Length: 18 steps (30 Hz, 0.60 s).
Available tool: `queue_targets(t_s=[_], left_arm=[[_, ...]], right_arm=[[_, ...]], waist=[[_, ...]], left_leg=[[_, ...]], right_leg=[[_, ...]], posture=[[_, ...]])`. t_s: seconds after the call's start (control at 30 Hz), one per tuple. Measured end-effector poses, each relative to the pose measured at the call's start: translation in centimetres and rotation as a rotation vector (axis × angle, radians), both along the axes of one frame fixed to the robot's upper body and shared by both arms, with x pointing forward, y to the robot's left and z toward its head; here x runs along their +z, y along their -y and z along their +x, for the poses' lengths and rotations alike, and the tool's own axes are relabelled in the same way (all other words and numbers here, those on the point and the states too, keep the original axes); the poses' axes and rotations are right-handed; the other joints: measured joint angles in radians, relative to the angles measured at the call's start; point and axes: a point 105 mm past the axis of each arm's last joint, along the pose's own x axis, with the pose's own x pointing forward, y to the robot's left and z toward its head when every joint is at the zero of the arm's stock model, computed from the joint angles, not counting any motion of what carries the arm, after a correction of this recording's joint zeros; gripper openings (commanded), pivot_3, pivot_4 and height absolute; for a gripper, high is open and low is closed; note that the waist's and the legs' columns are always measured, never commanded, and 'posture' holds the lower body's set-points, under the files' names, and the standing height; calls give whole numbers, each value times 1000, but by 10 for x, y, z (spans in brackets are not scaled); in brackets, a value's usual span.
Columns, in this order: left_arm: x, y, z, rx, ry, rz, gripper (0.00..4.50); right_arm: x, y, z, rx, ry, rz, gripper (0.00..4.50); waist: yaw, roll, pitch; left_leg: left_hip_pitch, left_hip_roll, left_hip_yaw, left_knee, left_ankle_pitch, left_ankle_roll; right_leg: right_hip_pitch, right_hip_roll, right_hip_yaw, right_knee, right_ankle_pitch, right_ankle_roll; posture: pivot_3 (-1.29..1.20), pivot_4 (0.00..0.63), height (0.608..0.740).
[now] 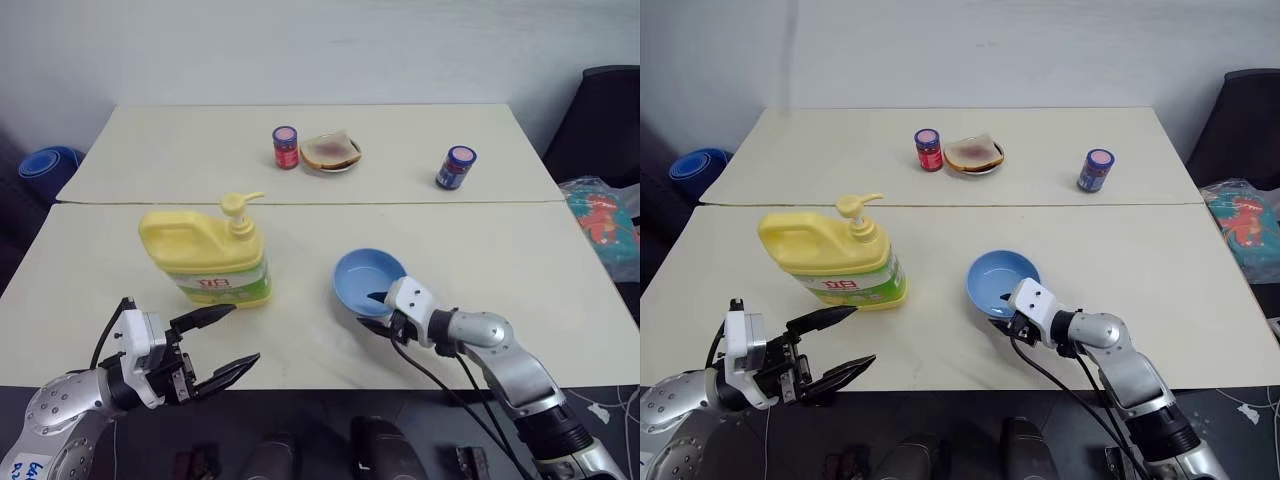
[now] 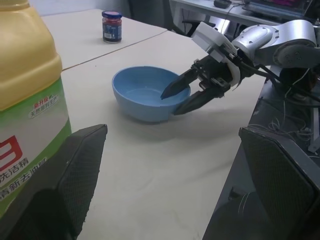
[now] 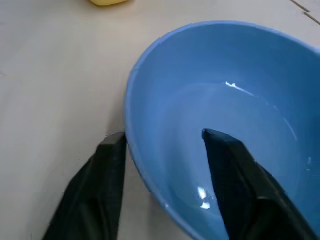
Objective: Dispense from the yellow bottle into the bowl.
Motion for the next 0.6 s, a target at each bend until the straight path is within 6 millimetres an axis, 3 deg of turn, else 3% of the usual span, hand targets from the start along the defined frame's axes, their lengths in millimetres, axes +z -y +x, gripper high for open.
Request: queue_targets(t_s=[0.13,0.43,0.6], left_arm=[[-3,-3,0,5,-15,2,4500],[-1,-10,-2,55,-35,-43,4500],[39,-20,-16,94,-39,-193,4500]], right_arm=[[-2,-6,0,48,9,-18,87],[9,-12,4,149,35,-27,33],[50,-19,8,278,104,-52,33]], waist=[[0,0,0],[-2,-1,0],[-1,-3,2]], left_leg=[[0,0,0,0,0,0],[-1,0,0,1,0,0],[-4,0,1,2,0,0]], right_leg=[[0,0,0,0,0,0],[-1,0,0,1,0,0],[-4,0,1,3,0,0]], posture=[[0,150,740],[0,150,740],[0,150,740]])
